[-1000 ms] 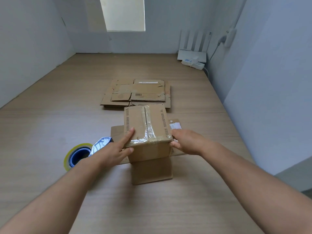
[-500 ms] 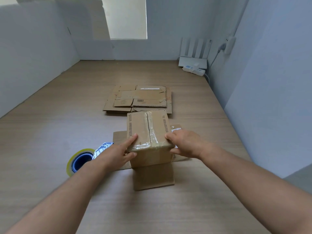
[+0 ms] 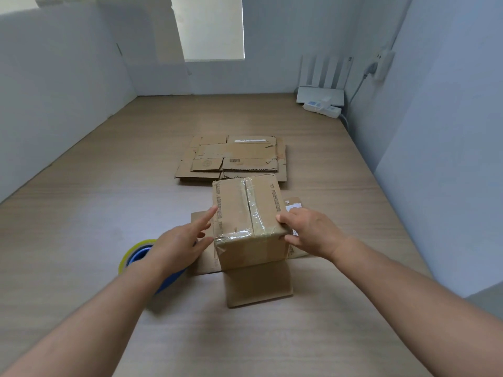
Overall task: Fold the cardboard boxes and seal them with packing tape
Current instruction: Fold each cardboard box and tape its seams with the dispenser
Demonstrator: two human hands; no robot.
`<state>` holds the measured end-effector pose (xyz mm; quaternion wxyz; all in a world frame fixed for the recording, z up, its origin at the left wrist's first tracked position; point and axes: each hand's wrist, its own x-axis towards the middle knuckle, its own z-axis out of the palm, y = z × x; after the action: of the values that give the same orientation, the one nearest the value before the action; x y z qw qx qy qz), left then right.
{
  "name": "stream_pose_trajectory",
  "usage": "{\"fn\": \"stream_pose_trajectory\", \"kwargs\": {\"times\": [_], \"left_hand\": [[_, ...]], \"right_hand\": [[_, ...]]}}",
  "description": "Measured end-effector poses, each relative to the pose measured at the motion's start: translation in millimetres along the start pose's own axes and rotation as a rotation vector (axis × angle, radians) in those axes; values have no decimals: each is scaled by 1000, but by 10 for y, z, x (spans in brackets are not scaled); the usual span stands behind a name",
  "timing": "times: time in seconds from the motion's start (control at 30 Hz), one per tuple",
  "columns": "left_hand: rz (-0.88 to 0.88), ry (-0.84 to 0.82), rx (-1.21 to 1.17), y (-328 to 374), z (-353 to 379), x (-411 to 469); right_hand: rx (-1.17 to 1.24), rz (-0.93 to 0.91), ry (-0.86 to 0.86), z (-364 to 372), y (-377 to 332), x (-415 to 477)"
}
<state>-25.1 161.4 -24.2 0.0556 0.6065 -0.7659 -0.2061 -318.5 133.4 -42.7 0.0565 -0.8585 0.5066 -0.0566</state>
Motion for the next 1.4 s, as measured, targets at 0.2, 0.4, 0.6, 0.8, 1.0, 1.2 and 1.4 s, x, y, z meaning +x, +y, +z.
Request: {"fn": "stream_pose_trajectory", "kwargs": {"times": [0.2, 0.4, 0.6, 0.8, 1.0, 1.2, 1.4], "left_hand": [[-208, 168, -179, 147, 525, 83], [-71, 88, 8, -65, 336, 35], [110, 43, 363, -35, 216, 101], [29, 122, 362, 84, 314, 178], [48, 117, 435, 96, 232, 294], [36, 183, 392, 148, 287, 325], [4, 247, 420, 152, 382, 248]], "right_hand": [[13, 11, 23, 18, 11, -18], [24, 4, 3, -8, 1, -1], [4, 4, -17, -28, -5, -6], [-6, -12, -4, -5, 14, 5], [-33, -70, -10, -25, 31, 65], [-54, -116, 11, -4, 78, 115], [-27, -130, 77, -11, 49, 63]]}}
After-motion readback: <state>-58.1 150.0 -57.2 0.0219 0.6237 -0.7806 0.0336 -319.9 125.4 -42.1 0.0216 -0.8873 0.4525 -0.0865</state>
